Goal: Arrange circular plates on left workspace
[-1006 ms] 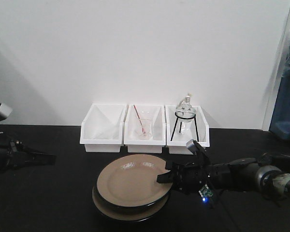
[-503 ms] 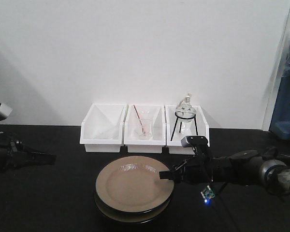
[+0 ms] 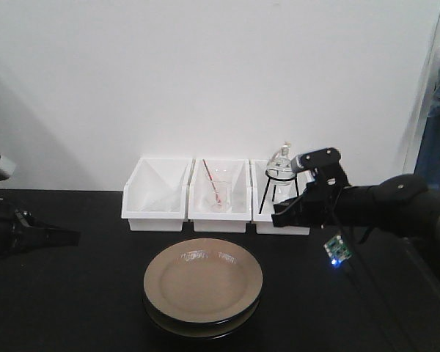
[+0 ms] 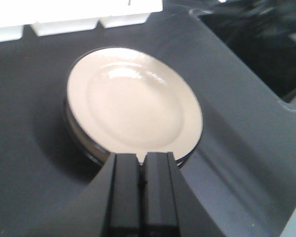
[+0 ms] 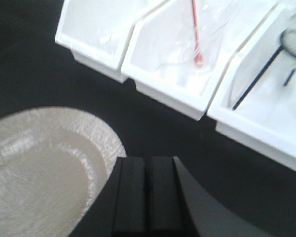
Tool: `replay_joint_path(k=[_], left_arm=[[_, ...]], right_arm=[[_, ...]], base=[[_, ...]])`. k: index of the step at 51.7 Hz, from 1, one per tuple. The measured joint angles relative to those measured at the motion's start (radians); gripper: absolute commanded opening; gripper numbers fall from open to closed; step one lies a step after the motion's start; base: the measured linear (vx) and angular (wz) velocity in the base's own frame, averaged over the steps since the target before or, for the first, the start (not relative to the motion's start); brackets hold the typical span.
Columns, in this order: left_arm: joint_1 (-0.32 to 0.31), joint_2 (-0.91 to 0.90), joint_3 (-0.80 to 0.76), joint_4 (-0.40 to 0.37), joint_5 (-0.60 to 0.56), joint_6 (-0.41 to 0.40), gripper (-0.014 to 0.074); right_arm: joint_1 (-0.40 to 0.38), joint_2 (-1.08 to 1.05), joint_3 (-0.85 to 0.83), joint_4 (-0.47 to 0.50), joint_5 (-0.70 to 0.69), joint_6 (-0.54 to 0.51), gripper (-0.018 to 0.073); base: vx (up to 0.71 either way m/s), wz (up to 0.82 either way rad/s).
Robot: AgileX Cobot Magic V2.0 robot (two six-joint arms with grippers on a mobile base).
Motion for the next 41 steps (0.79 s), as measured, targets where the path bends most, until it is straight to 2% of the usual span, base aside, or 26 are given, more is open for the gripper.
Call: replay_joint_path(k=[5, 9, 13, 17, 22, 31, 41], left_arm=[[0.000, -0.019, 0.007, 0.079, -0.009, -0.025, 0.0002], [0.000, -0.066, 0.038, 0.132, -0.042, -0.032, 0.0002], [0.000, -0.143, 0.099, 0.167, -0.104, -0.034, 0.0002], [0.000, -0.252, 0.175, 0.181, -0.170, -0.033, 0.0002], [0.000, -0.386, 0.280, 0.189, -0.213, 0.015, 0.0002], [0.000, -0.584, 0.465, 0.195, -0.247, 0.107, 0.0002], [0.000, -0.848, 0.695, 0.123, -0.381, 0.128, 0.0002]], right_arm=[[-0.004, -0.097, 0.000, -0.189, 0.029, 0.208, -0.0002], [-0.007, -0.157, 0.000, -0.332, 0.063, 0.331, -0.0002], [-0.008, -0.235, 0.018, -0.442, 0.073, 0.453, -0.0002], [-0.008, -0.331, 0.096, -0.516, 0.048, 0.529, -0.0002], [-0.008, -0.486, 0.262, -0.548, -0.048, 0.560, -0.0002], [-0.008, -0.746, 0.567, -0.550, -0.226, 0.553, -0.0002], [-0.008, -1.004, 0.918, -0.533, -0.406, 0.544, -0.0002]], base=[[0.00, 0.00], [0.00, 0.00], [0.00, 0.00], [0.00, 0.00], [0.00, 0.00], [0.00, 0.00], [0.00, 0.00]])
